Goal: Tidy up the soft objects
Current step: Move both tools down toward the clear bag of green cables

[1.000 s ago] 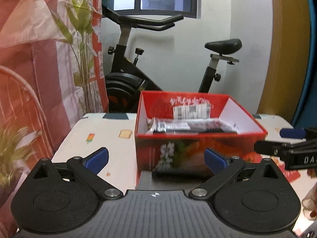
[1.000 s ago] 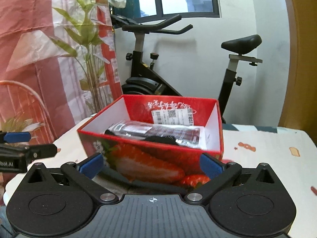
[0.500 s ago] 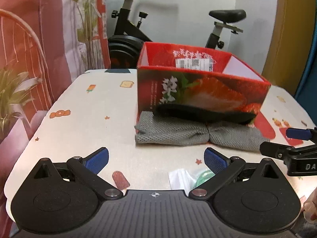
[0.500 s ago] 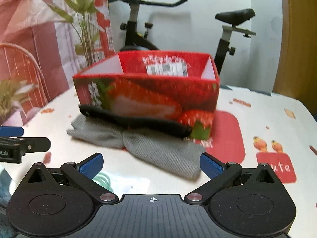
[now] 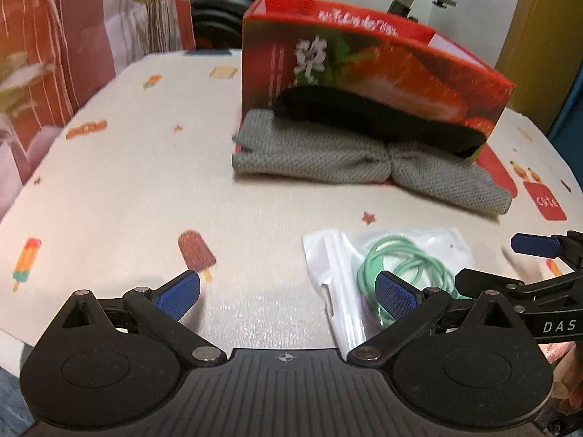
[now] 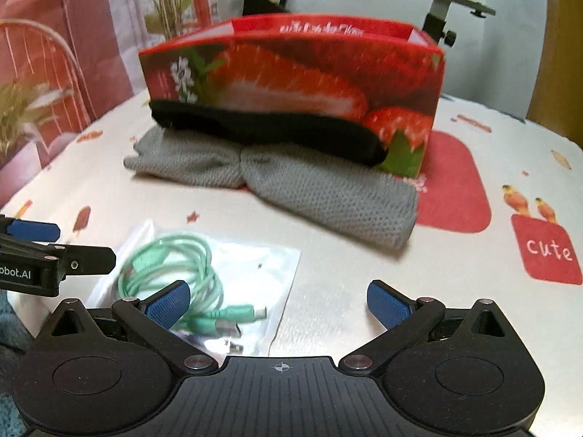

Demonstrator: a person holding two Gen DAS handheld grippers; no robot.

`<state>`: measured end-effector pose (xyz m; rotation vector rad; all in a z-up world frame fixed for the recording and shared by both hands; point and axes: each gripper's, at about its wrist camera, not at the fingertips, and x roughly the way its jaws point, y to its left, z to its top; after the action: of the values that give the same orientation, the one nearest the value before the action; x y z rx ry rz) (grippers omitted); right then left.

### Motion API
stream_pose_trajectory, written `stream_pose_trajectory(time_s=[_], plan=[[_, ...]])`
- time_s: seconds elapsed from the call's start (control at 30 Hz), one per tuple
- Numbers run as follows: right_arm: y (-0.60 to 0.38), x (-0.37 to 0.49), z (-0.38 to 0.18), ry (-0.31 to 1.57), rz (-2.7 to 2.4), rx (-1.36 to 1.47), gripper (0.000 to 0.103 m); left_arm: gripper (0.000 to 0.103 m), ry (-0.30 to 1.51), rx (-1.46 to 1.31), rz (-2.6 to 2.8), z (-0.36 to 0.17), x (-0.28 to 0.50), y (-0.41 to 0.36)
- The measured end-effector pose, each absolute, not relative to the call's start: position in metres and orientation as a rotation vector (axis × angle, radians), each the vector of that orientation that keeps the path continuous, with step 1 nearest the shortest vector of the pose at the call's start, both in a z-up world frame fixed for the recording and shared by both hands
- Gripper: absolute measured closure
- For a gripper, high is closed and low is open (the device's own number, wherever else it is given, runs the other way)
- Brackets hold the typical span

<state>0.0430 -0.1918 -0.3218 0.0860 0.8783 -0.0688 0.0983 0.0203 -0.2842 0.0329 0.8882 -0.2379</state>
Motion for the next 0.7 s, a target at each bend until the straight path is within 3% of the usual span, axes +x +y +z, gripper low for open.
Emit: stream_pose_trajectory(time_s=[0.7], plan=[[-0.197,0.039,-0.33,0.858,-0.044,0.142,0.0,0.0,0.927,0.014,-0.278,-0.3,0.101,0.018]])
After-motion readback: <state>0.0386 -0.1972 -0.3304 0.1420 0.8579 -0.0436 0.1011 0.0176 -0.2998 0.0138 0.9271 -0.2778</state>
